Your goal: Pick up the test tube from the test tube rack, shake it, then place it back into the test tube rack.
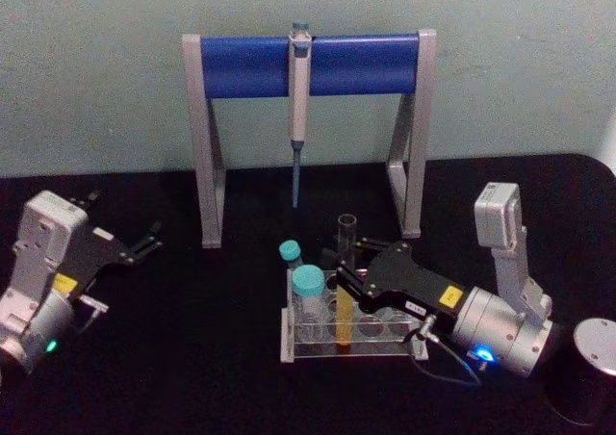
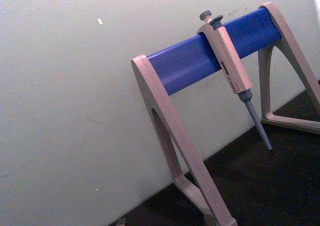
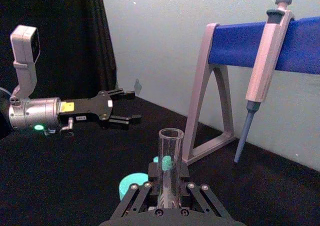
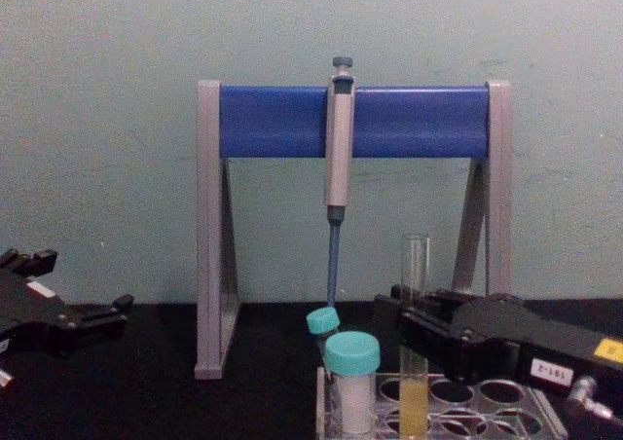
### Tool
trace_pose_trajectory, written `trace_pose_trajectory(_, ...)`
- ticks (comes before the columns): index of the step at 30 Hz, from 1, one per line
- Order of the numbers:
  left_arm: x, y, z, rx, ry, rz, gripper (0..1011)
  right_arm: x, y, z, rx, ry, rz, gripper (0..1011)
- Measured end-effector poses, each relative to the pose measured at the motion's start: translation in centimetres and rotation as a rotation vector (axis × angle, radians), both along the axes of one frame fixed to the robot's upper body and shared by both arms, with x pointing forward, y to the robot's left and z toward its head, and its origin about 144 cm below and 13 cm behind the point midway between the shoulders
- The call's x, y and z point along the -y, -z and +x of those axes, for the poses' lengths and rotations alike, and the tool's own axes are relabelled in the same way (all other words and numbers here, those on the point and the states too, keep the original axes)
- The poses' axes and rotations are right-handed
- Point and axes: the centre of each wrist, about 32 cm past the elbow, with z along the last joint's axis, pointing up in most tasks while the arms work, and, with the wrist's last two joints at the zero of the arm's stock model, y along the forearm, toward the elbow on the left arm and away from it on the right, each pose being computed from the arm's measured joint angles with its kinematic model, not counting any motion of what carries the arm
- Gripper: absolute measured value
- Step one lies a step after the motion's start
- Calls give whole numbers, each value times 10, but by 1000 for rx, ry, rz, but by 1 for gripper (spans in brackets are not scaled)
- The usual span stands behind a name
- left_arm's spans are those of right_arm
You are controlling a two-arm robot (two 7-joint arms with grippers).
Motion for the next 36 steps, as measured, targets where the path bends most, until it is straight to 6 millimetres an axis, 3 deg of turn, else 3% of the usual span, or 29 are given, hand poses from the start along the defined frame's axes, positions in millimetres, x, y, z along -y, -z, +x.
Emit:
trace_pose_trajectory(20, 0, 0, 0, 0, 0, 0, 1001, 0, 2, 0, -7, 7, -6, 244)
trace_pose_trajectory(36, 0, 0, 0, 0, 0, 0, 1001, 0, 2, 0, -7, 6, -7, 731)
